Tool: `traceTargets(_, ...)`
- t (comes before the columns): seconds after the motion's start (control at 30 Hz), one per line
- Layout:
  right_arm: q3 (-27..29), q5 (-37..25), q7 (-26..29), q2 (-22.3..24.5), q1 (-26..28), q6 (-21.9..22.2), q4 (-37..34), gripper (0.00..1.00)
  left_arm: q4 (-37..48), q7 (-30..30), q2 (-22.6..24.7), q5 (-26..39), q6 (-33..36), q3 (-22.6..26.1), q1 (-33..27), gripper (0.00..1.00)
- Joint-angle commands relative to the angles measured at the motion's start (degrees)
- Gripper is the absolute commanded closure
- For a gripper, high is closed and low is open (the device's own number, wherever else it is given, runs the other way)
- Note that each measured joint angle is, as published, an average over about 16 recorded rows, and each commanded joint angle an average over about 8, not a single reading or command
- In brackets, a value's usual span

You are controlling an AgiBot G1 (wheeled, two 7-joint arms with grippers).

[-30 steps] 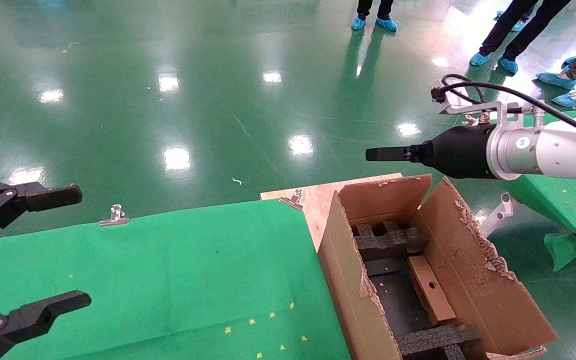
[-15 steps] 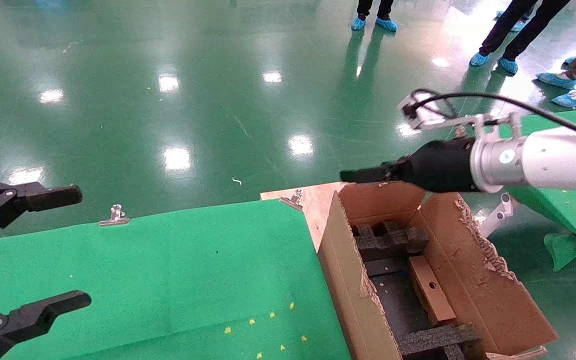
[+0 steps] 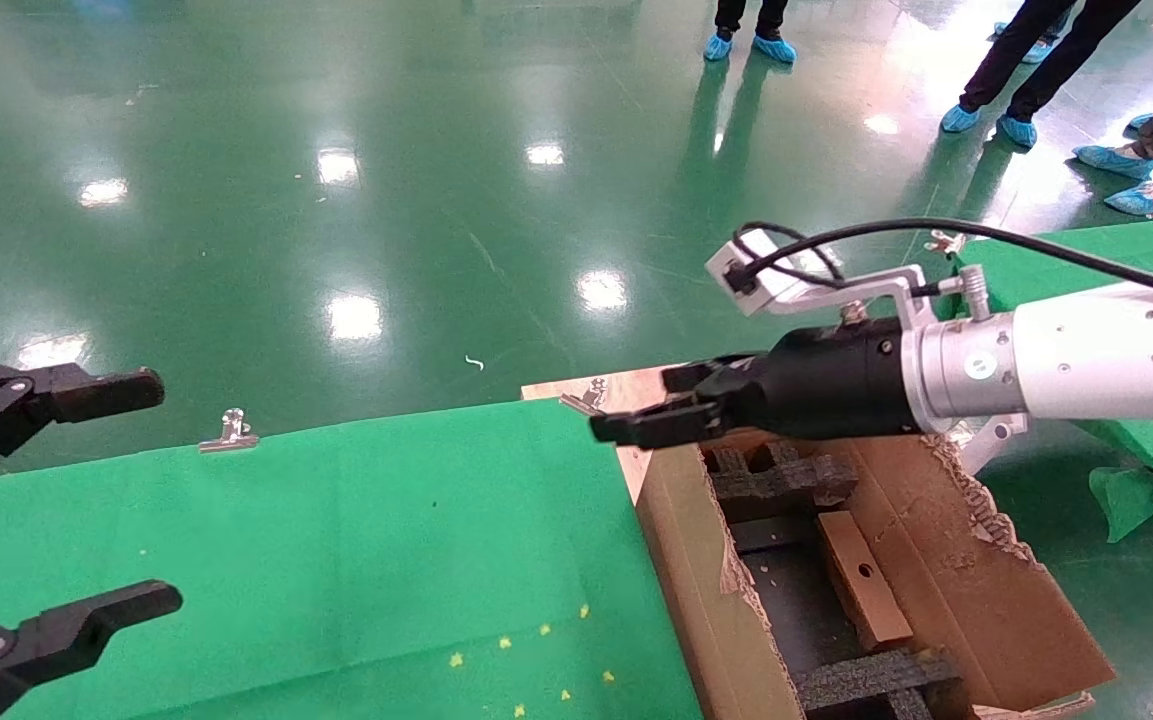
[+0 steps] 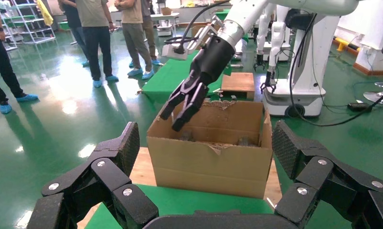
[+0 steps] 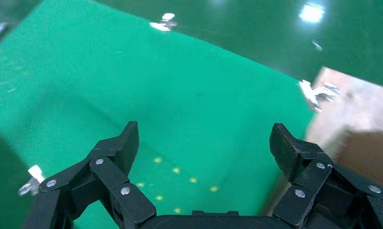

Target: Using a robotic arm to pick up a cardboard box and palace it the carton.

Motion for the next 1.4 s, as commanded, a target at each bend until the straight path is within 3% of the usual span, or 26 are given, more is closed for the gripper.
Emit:
traceTargets(0.03, 2.31, 1.68, -3.04, -0.36, -1.6, -1.46, -0.12, 0.0, 0.0, 0.0, 0.0, 0.0, 0.0, 0.0, 0.0, 0.0)
traceTargets(1.03, 36.47, 26.42, -47.96, -5.68, -25.15, -23.07, -1.91, 0.0, -0.87, -1.11, 0.77, 1.59, 0.92, -1.7, 0.26, 0.0)
traceTargets(1.2, 39.31, 28.49, -51.72, -6.12, -27.11, -24.88, -2.08, 0.0, -1.06, -1.34, 0.93, 1.91, 1.11, -2.05, 0.31, 0.0)
traceTargets(1.4, 39.44, 28.62, -51.96, -6.15, -27.2, -24.99, -2.11, 0.0, -1.28, -1.61, 1.13, 2.31, 1.35, -2.47, 0.37, 0.0)
